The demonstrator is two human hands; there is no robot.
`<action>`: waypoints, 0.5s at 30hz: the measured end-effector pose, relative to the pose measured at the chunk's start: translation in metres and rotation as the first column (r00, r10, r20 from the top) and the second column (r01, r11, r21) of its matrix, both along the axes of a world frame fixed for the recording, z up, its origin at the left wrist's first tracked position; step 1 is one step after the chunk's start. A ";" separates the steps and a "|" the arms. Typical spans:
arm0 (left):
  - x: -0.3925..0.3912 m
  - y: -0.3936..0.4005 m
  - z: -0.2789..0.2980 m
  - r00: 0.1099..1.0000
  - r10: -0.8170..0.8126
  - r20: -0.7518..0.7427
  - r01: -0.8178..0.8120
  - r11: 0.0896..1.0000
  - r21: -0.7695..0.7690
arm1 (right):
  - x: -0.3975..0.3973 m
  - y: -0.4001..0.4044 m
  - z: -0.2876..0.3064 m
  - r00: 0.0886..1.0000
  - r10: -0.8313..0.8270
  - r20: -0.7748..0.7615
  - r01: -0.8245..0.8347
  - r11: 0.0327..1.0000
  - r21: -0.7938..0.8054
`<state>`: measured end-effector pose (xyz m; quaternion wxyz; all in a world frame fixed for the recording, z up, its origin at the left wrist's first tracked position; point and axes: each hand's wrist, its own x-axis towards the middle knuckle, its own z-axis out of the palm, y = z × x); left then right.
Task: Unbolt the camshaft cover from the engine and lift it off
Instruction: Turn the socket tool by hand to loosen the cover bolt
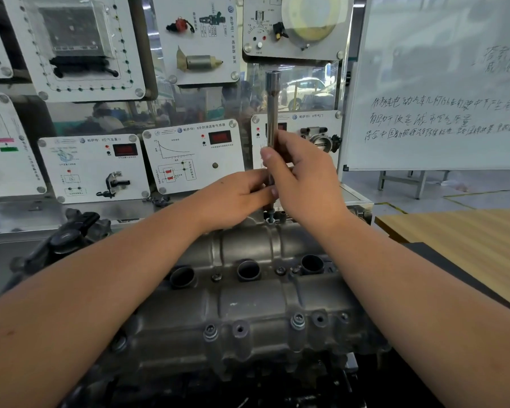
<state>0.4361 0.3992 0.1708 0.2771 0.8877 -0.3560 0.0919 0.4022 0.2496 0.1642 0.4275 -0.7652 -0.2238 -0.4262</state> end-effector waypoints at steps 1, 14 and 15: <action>0.000 0.000 0.000 1.000 -0.013 -0.014 0.013 1.000 -0.008 | 0.000 0.000 0.000 1.000 -0.005 0.008 0.005 1.000 -0.022; 0.001 -0.001 0.000 1.000 0.010 0.010 -0.010 0.999 0.030 | 0.002 0.000 0.000 1.000 -0.005 0.009 0.005 0.999 0.038; 0.001 -0.001 0.000 1.000 0.004 -0.006 -0.004 1.000 0.017 | 0.002 -0.001 0.000 1.000 -0.009 0.014 0.009 1.000 0.026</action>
